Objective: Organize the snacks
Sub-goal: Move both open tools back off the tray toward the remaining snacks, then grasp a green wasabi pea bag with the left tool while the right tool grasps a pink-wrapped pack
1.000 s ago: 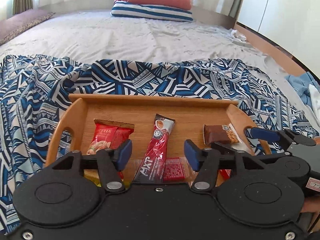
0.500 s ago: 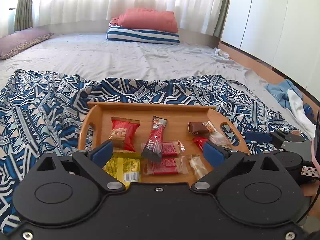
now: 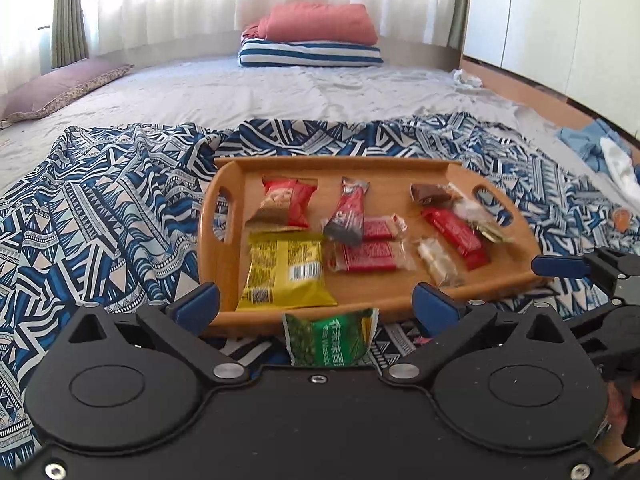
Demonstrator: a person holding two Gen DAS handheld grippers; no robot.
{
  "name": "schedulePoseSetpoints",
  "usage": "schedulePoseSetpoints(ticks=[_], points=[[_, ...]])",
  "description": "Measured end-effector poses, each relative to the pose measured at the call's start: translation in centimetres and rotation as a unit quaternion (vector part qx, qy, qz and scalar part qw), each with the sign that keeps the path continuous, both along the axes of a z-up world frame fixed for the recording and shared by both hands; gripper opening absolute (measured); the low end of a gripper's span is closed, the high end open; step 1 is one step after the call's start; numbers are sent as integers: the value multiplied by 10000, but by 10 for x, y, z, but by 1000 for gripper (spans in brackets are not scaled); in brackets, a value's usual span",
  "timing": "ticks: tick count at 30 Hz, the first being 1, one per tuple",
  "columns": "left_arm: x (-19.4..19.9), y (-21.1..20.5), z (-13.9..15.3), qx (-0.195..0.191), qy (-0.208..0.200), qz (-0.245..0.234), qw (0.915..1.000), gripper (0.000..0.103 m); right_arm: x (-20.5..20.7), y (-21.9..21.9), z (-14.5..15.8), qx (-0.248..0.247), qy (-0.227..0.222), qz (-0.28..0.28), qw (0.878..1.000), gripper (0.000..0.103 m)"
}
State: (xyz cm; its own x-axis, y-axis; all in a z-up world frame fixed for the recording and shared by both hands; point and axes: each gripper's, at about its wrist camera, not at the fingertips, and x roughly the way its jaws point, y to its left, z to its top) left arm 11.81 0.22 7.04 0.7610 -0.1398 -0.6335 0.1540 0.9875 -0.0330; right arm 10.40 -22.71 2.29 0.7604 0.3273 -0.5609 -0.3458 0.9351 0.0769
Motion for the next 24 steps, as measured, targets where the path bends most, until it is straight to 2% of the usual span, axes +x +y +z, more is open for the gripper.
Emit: schedulePoseSetpoints(ticks=[5, 20, 24], points=[[4, -7, -11, 14, 138, 77, 9999, 103, -11, 9, -9, -144, 67, 193, 9997, 103], [22, -23, -37, 134, 629, 444, 9969, 103, -18, 30, -35, 225, 381, 328, 9985, 103], [27, -25, -42, 100, 764, 513, 9957, 103, -23, 41, -42, -129, 161, 348, 9992, 103]])
